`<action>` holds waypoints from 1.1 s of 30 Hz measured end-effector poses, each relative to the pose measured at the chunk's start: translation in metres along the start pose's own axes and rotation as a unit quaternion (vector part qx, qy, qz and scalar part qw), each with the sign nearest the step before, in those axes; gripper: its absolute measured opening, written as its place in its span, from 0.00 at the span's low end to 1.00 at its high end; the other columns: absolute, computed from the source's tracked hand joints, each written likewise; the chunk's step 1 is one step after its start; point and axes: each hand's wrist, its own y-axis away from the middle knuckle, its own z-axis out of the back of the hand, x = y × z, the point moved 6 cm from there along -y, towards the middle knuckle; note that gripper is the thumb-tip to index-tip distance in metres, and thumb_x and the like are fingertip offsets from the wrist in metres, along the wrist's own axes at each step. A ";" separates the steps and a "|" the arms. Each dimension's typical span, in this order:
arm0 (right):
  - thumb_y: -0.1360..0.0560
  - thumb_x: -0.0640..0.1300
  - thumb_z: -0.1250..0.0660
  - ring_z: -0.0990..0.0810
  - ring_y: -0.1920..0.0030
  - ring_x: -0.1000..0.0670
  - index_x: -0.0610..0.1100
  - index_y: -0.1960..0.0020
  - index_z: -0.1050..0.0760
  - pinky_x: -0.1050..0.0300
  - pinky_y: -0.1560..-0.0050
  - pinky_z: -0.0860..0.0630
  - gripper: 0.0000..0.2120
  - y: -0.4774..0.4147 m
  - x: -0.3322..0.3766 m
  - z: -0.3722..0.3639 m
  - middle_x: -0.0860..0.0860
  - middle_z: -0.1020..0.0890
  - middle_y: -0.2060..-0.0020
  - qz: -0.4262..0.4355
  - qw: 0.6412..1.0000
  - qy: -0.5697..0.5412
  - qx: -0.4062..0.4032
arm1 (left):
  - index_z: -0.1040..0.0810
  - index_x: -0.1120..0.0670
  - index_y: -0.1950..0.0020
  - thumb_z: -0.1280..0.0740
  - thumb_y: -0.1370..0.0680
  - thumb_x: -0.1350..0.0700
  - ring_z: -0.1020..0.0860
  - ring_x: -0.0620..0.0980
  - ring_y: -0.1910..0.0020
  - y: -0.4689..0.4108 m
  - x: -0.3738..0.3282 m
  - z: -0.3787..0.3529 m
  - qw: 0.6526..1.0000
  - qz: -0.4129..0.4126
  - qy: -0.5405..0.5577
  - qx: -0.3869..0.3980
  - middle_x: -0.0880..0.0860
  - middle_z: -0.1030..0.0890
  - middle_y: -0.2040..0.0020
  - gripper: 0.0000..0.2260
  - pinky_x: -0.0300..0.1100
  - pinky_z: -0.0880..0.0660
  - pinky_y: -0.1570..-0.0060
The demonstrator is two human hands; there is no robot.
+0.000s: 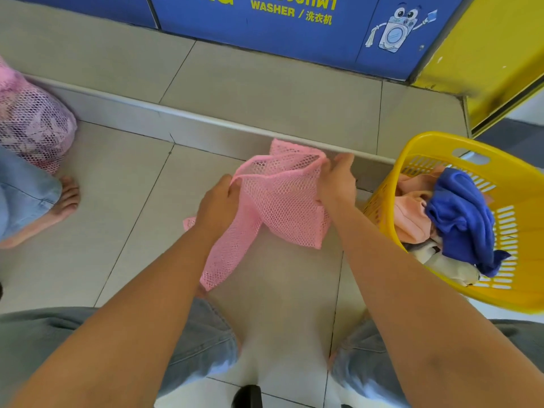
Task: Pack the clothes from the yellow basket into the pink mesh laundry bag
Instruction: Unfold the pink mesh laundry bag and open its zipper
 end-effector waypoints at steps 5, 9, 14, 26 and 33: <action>0.18 0.59 0.48 0.16 0.65 0.42 0.41 0.44 0.32 0.44 0.61 0.16 0.21 0.031 -0.010 -0.037 0.43 0.18 0.58 -0.059 0.980 -0.067 0.176 | 0.26 0.51 0.32 0.42 0.21 0.40 0.21 0.55 0.40 -0.002 -0.020 -0.046 0.941 0.115 0.274 0.160 0.53 0.20 0.38 0.22 0.57 0.27 0.36; 0.20 0.64 0.48 0.16 0.58 0.40 0.43 0.52 0.26 0.44 0.55 0.17 0.26 0.063 -0.012 -0.061 0.42 0.18 0.58 -0.170 0.915 -0.203 0.306 | 0.22 0.52 0.38 0.45 0.19 0.39 0.16 0.54 0.55 0.009 -0.036 -0.066 0.866 0.191 0.398 0.234 0.56 0.15 0.53 0.22 0.48 0.20 0.53; 0.19 0.53 0.40 0.17 0.55 0.44 0.39 0.41 0.23 0.49 0.55 0.17 0.19 0.053 -0.023 -0.063 0.42 0.17 0.50 -0.172 0.907 -0.257 0.287 | 0.21 0.57 0.40 0.42 0.17 0.54 0.18 0.55 0.57 0.004 -0.031 -0.060 0.879 0.163 0.394 0.212 0.58 0.17 0.55 0.13 0.50 0.20 0.55; 0.19 0.44 0.38 0.21 0.63 0.50 0.44 0.53 0.28 0.55 0.60 0.22 0.06 0.035 -0.014 -0.050 0.46 0.18 0.57 -0.081 0.937 -0.259 0.219 | 0.20 0.55 0.47 0.38 0.18 0.52 0.21 0.51 0.57 -0.001 -0.026 -0.045 0.919 0.117 0.336 0.169 0.52 0.18 0.57 0.10 0.47 0.24 0.51; 0.17 0.44 0.47 0.31 0.65 0.49 0.46 0.52 0.36 0.52 0.63 0.34 0.06 0.018 -0.030 -0.032 0.48 0.29 0.63 -0.042 0.987 -0.127 0.091 | 0.30 0.55 0.47 0.46 0.16 0.48 0.27 0.51 0.60 -0.012 -0.014 -0.020 0.976 0.062 0.205 0.026 0.54 0.25 0.55 0.12 0.43 0.29 0.60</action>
